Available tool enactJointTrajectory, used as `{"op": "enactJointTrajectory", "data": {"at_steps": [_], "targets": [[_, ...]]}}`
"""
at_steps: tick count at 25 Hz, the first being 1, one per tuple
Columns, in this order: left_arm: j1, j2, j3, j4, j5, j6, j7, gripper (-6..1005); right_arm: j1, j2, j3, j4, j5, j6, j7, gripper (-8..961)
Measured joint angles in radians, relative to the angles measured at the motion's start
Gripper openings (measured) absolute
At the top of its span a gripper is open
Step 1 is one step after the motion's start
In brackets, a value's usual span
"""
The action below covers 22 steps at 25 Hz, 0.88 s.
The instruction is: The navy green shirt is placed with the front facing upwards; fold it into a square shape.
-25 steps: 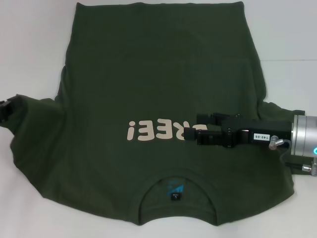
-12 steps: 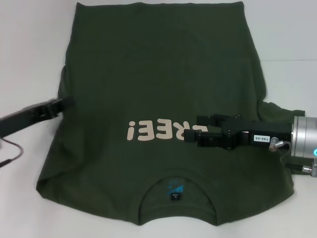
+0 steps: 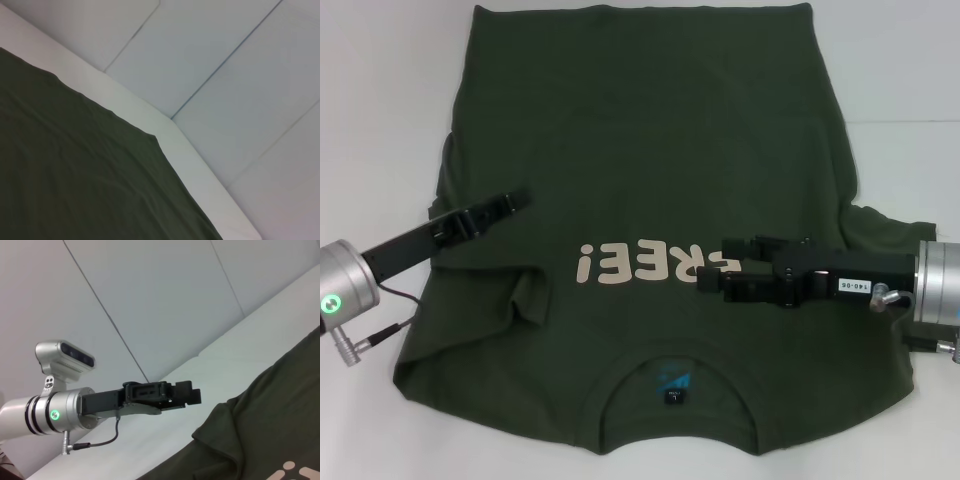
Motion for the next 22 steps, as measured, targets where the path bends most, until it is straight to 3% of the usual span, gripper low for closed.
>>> {"op": "enactJointTrajectory", "data": {"at_steps": [11,22], "targets": [[0.034,0.0,0.004,0.004,0.004,-0.225,0.026,758,-0.002,0.0,0.0,0.0,-0.001,-0.001,0.008,924],[0.044,-0.001,0.009,0.003,0.043,-0.287,0.035,754,0.003,0.0,0.0,-0.003,-0.001,-0.002,0.009,924]]}}
